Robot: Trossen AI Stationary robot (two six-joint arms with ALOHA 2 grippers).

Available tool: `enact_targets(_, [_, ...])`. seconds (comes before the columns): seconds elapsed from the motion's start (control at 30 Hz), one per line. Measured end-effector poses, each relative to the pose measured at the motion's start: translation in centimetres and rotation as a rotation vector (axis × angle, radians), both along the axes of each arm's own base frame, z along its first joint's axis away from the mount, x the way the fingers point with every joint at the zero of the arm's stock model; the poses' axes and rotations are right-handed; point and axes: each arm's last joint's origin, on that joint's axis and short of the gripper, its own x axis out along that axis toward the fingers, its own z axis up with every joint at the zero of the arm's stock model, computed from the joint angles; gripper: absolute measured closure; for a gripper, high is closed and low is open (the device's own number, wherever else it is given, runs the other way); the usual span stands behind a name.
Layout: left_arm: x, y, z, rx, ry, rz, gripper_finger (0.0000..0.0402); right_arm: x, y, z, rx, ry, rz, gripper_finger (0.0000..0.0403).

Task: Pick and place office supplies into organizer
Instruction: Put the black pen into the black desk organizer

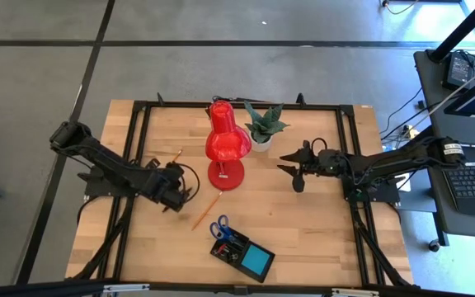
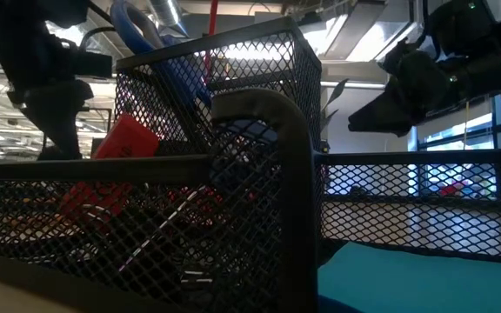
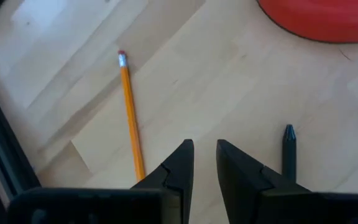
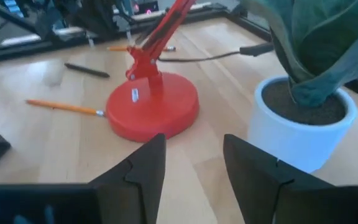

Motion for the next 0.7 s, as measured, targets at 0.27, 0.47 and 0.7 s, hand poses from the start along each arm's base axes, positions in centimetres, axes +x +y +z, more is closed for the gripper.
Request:
enact_targets(0.27, [-0.2,-0.4,-0.2,-0.133,0.095,-0.058,0.0338,0.2,0.2,0.2,0.232,-0.083,-0.038,0.0238])
enact_targets(0.47, [-0.3,-0.7,-0.3,-0.245,0.162,-0.098,0.0327,0.3,1.2,0.2,0.301,-0.100,-0.001,0.0238])
enact_targets(0.7, [-0.5,-1.1,-0.4,-0.345,0.202,-0.111,0.0273,0.3,2.1,0.3,0.334,-0.102,0.037,0.0238])
